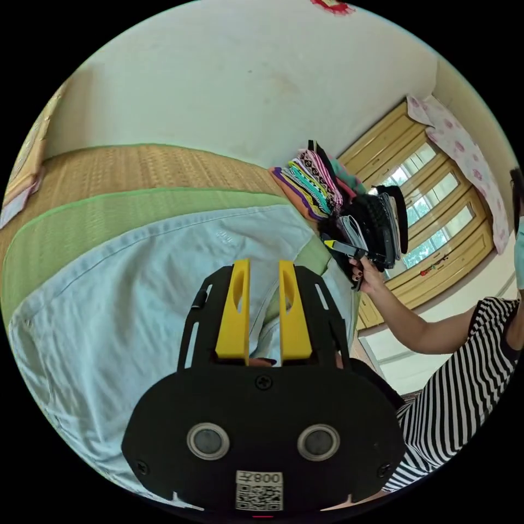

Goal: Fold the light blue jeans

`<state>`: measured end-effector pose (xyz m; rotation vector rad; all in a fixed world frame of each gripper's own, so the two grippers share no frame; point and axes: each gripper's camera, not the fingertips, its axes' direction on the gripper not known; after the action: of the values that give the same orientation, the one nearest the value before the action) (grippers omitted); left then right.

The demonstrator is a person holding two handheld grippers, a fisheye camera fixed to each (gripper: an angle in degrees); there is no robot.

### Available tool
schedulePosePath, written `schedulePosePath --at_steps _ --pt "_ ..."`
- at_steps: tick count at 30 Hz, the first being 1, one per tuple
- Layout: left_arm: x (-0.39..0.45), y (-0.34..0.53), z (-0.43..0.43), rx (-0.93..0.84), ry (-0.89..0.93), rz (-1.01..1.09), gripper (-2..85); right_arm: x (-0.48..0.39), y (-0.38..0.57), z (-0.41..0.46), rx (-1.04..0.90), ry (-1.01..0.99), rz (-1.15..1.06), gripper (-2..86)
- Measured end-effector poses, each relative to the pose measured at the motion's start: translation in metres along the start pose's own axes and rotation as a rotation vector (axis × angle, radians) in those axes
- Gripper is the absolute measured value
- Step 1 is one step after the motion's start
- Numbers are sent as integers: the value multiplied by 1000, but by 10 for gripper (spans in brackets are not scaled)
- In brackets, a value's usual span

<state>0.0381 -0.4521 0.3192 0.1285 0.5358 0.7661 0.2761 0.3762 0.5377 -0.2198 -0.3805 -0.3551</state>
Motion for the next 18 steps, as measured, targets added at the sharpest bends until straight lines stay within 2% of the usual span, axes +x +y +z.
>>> schedulePosePath --at_steps 3,8,12,18 --pt "22 -67 89 -61 55 71 89 48 -14 -7 12 89 61 89" --pt "50 -154 217 -149 110 114 97 81 -32 12 -41 181 43 93" --pt "70 -207 305 -228 -4 158 108 85 -31 36 -96 267 -14 93" --pt "90 -244 405 -385 -198 227 100 86 -10 49 -84 266 -60 80"
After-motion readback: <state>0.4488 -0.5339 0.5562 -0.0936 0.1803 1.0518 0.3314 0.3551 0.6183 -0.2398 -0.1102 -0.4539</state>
